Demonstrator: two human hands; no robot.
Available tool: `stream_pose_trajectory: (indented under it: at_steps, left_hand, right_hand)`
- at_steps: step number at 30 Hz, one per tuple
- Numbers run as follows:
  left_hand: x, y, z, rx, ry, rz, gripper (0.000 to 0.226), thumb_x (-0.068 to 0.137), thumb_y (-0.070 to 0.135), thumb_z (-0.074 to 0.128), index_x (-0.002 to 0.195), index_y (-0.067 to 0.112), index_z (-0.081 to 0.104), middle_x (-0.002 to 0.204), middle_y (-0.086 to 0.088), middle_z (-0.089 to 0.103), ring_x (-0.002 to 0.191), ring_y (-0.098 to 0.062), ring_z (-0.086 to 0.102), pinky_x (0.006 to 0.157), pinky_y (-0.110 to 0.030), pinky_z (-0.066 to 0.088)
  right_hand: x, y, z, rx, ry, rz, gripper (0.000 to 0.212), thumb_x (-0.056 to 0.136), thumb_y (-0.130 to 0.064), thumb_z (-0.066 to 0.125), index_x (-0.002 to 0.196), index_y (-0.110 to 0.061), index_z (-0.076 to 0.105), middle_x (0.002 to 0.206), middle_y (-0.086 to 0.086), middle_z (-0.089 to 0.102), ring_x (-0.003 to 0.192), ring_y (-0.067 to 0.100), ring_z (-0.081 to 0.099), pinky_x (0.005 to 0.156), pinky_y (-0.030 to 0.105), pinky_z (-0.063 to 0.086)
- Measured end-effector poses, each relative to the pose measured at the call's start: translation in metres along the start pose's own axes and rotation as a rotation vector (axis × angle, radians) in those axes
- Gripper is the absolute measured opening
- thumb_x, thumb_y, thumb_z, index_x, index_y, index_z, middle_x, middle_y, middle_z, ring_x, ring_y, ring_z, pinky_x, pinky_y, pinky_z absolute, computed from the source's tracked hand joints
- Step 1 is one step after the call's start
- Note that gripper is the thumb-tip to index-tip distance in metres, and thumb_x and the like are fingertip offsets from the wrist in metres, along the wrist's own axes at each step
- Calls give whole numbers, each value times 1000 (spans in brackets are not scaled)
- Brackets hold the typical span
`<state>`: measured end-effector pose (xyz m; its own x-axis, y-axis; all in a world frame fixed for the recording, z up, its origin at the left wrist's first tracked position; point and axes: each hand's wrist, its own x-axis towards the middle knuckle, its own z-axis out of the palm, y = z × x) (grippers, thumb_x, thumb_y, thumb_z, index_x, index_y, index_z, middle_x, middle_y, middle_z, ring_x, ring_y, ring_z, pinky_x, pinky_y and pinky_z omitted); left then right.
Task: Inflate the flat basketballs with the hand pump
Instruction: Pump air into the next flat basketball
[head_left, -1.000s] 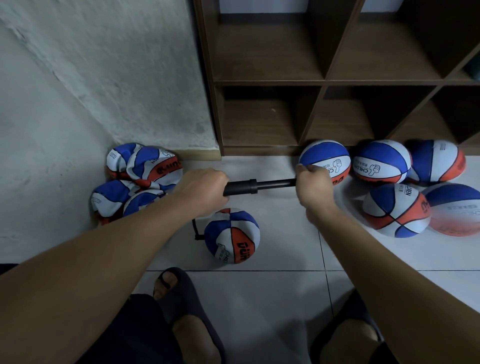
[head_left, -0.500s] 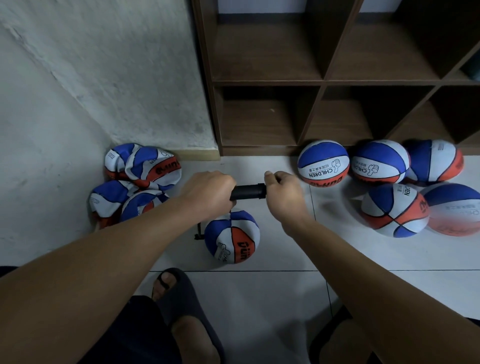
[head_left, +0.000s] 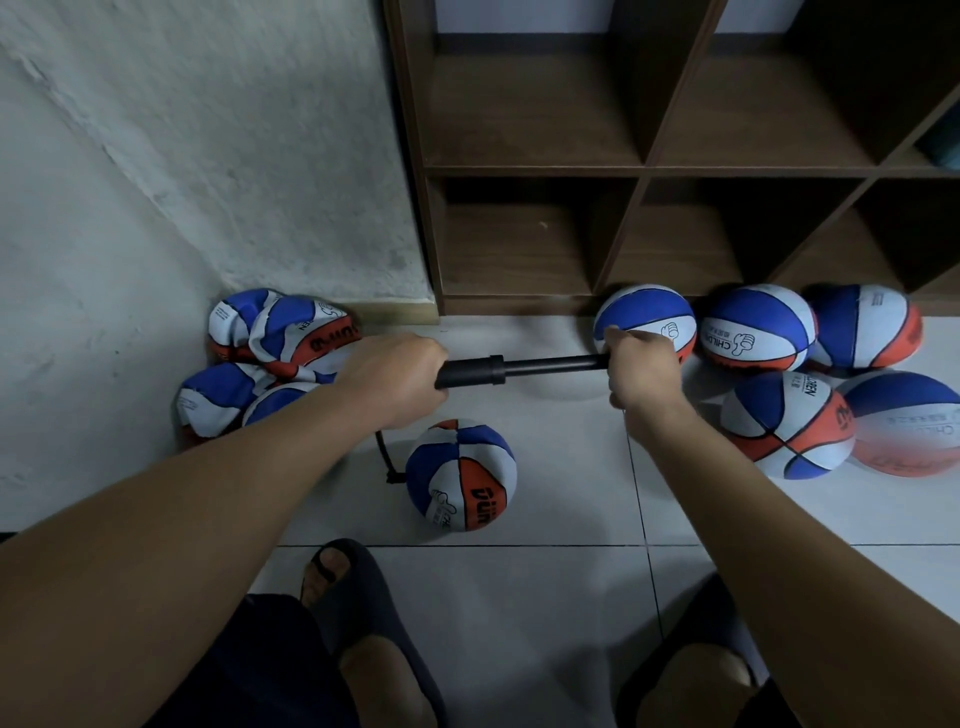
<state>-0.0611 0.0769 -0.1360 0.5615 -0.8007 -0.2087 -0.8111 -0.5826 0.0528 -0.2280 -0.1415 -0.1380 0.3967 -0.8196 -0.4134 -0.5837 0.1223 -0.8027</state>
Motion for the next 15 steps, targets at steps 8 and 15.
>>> stream_pose_trajectory:
  at_steps: [8, 15]
  left_hand:
    - [-2, 24, -5, 22, -14, 57, 23, 91, 27, 69, 73, 29, 54, 68, 6, 59, 58, -15, 57, 48, -28, 33]
    - [-6, 23, -6, 39, -29, 79, 30, 92, 26, 68, 70, 30, 48, 69, 6, 59, 57, -14, 55, 49, -29, 30]
  right_hand:
    - [-51, 2, 47, -38, -60, -144, 37, 113, -35, 45, 85, -12, 56, 74, 4, 55, 67, 20, 51, 60, 34, 38]
    - [-57, 6, 56, -26, -194, -112, 40, 113, -42, 46, 100, -8, 63, 74, 3, 56, 63, 17, 51, 60, 36, 42]
